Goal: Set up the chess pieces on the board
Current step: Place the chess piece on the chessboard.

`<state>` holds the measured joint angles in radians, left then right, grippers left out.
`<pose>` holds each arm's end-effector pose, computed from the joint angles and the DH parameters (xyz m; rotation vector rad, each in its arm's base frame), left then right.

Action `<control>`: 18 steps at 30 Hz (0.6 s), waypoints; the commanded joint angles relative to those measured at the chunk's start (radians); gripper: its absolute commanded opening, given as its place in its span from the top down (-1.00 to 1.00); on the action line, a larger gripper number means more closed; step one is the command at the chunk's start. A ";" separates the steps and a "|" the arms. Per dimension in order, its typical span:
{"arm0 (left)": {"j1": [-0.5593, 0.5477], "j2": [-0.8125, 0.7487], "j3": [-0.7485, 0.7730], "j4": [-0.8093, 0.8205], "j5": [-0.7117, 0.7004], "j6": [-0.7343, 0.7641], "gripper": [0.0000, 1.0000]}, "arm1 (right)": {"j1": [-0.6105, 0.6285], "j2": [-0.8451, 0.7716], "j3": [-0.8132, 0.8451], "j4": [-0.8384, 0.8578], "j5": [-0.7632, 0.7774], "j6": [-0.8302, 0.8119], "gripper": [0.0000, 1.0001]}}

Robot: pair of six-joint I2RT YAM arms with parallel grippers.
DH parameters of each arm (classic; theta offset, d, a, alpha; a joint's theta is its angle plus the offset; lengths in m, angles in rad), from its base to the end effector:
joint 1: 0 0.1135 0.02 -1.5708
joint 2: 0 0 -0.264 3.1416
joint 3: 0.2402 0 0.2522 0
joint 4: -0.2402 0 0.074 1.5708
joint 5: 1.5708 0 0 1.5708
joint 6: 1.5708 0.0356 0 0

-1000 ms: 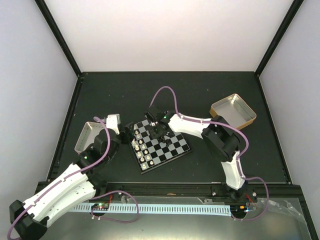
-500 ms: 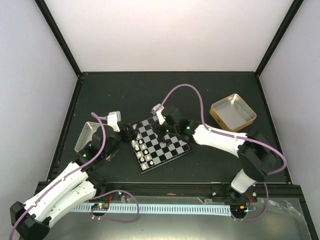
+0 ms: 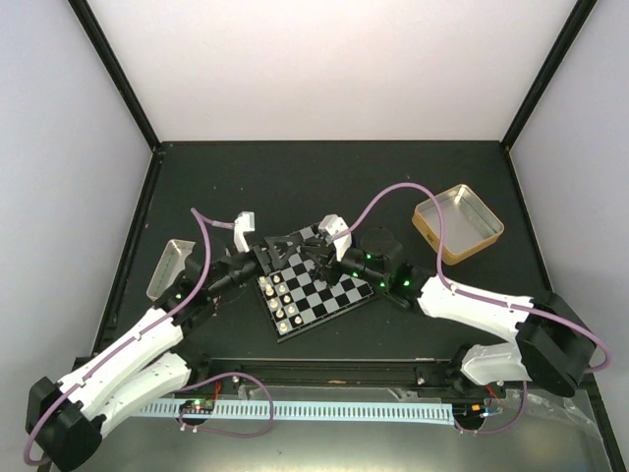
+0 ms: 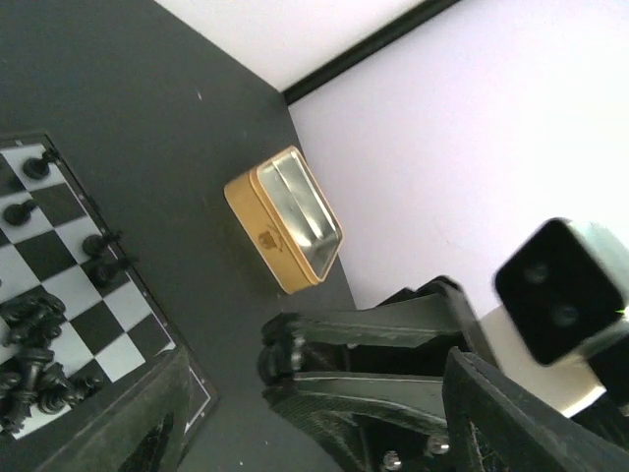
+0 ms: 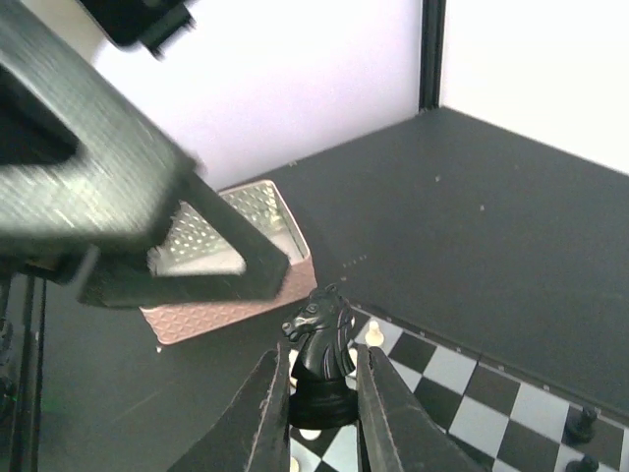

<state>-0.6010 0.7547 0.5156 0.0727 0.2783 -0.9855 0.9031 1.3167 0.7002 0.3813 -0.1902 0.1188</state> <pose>0.1484 -0.1136 0.2767 -0.1448 1.9449 -1.3580 0.1768 0.2351 0.2510 -0.8534 1.6915 0.8858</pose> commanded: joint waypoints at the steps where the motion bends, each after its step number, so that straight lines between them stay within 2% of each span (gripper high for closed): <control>1: 0.009 0.040 0.057 0.014 0.107 -0.006 -0.35 | 0.011 -0.044 -0.013 0.097 -0.019 -0.052 0.79; 7: 0.012 0.084 0.094 -0.009 0.140 0.036 0.07 | 0.013 -0.051 -0.015 0.084 -0.036 -0.057 0.79; 13: 0.014 0.116 0.139 -0.058 0.149 0.090 0.30 | 0.019 -0.043 -0.009 0.062 -0.045 -0.086 0.79; 18: 0.014 0.155 0.162 -0.088 0.157 0.118 0.61 | 0.025 -0.041 -0.004 0.047 -0.037 -0.108 0.79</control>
<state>-0.5922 0.8818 0.6224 0.0216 0.4053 -0.9123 0.9150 1.2800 0.6930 0.4198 -0.2226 0.0490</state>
